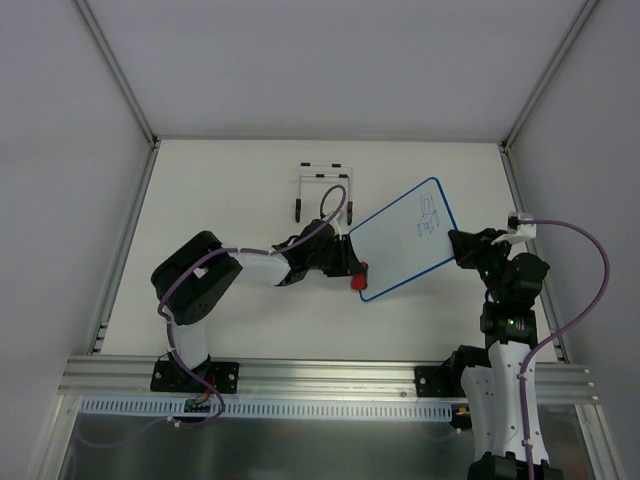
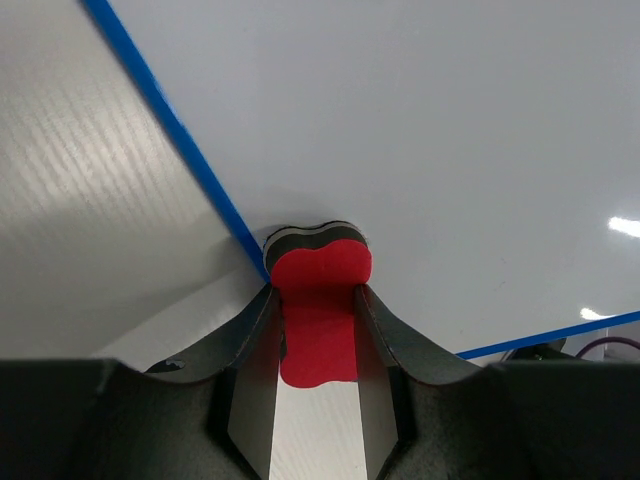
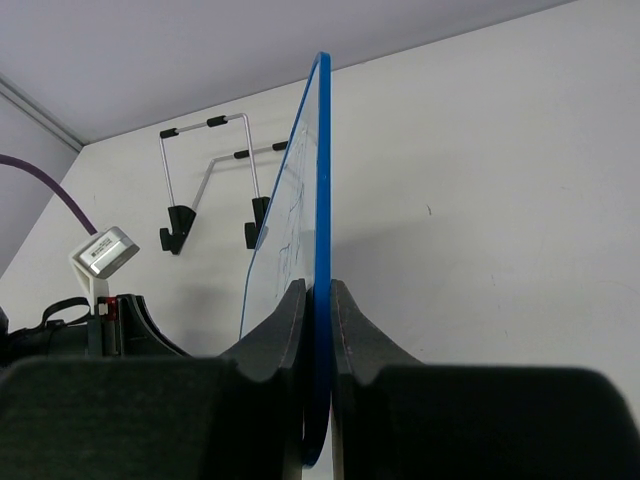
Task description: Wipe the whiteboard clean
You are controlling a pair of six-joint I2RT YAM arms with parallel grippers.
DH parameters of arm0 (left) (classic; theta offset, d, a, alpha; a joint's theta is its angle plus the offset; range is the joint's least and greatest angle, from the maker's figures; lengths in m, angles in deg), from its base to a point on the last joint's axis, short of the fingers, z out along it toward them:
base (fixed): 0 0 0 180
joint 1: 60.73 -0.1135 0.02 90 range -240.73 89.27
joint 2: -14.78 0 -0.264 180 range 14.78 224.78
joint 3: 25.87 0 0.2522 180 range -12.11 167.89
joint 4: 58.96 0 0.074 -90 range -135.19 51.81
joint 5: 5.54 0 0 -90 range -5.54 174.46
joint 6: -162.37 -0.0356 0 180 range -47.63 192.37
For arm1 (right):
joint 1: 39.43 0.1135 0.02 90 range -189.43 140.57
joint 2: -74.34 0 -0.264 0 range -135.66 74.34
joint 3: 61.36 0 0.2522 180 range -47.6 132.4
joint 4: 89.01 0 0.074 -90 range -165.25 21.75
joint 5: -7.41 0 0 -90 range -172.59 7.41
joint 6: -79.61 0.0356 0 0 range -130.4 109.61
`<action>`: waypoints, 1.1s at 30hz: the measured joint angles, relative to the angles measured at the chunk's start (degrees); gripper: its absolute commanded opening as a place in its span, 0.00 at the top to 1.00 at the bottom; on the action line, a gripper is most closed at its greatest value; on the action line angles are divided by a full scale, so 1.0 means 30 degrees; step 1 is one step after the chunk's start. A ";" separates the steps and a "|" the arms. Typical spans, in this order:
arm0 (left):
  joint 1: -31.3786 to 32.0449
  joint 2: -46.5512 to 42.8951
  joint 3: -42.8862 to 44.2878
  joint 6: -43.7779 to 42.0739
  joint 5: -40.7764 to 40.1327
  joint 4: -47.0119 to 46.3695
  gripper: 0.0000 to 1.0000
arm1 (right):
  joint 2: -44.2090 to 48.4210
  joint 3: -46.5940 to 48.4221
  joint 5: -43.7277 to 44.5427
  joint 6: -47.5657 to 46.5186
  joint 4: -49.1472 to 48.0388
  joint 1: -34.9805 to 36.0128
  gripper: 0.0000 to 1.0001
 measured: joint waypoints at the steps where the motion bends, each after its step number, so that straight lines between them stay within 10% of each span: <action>1: 0.0007 0.0000 0.0284 -0.0029 0.0000 0.0211 1.00 | 0.0000 0.0000 -0.0015 0.0000 0.0000 0.0000 1.00; 17: 0.0051 0.1756 0.9544 -0.2273 0.0780 0.3140 1.00 | 0.0663 0.0000 -0.1523 -0.0240 0.1785 0.0124 1.00; 33: 0.3075 0.2463 1.2568 -0.3548 0.1333 0.4255 1.00 | 0.0663 0.0000 -0.1559 -0.0714 0.2900 0.0124 1.00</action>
